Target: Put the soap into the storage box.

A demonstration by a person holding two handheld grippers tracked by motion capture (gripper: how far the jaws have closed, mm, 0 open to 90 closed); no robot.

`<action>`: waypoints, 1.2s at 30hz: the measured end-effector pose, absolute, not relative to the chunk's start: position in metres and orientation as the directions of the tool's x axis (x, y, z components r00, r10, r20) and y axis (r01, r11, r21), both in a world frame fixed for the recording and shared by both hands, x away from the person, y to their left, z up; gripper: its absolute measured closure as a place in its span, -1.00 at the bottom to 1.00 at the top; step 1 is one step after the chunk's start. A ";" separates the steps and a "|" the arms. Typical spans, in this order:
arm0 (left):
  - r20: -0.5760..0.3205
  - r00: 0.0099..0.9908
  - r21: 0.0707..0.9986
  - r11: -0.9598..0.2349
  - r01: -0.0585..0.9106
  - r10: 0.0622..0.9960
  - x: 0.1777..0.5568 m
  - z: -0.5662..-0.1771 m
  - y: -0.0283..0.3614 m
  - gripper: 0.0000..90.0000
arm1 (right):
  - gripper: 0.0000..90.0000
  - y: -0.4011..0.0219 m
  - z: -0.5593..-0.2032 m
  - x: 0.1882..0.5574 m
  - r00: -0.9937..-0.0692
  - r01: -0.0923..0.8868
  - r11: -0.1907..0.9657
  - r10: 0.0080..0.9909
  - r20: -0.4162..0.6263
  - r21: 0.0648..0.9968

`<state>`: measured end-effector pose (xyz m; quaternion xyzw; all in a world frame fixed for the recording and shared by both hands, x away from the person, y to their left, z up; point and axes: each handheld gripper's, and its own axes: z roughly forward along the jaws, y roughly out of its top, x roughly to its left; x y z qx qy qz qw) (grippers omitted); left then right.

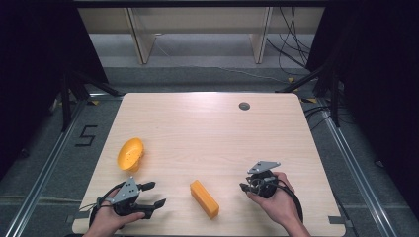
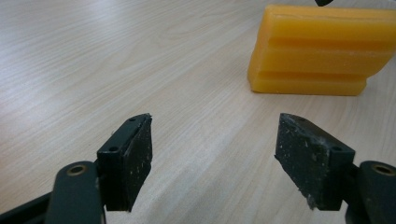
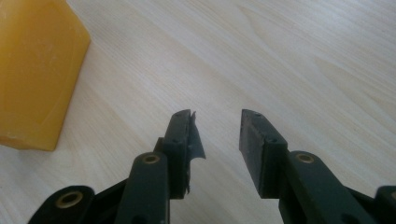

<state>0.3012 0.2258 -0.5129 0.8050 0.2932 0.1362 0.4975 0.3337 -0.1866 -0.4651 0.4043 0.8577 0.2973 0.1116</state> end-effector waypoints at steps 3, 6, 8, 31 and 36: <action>-0.066 0.792 0.882 -0.336 0.331 0.607 0.302 -0.513 0.226 -0.39 | 0.41 -0.186 -0.466 0.334 -0.656 0.616 0.503 0.754 0.041 0.607; -0.102 0.785 0.890 -0.297 0.347 0.611 0.300 -0.513 0.225 -0.41 | 0.41 -0.186 -0.468 0.334 -0.656 0.606 0.499 0.754 0.034 0.619; -0.087 0.809 0.894 -0.313 0.321 0.582 0.304 -0.512 0.226 -0.41 | 0.40 -0.184 -0.465 0.333 -0.655 0.621 0.497 0.754 0.052 0.606; -0.025 0.923 0.879 -0.431 0.203 0.383 0.330 -0.487 0.181 -0.46 | 0.34 -0.182 -0.464 0.332 -0.658 0.612 0.495 0.752 0.049 0.618; 0.056 0.966 0.839 -0.536 0.091 0.251 0.333 -0.467 0.163 -0.46 | 0.34 -0.182 -0.466 0.333 -0.669 0.594 0.508 0.742 0.033 0.624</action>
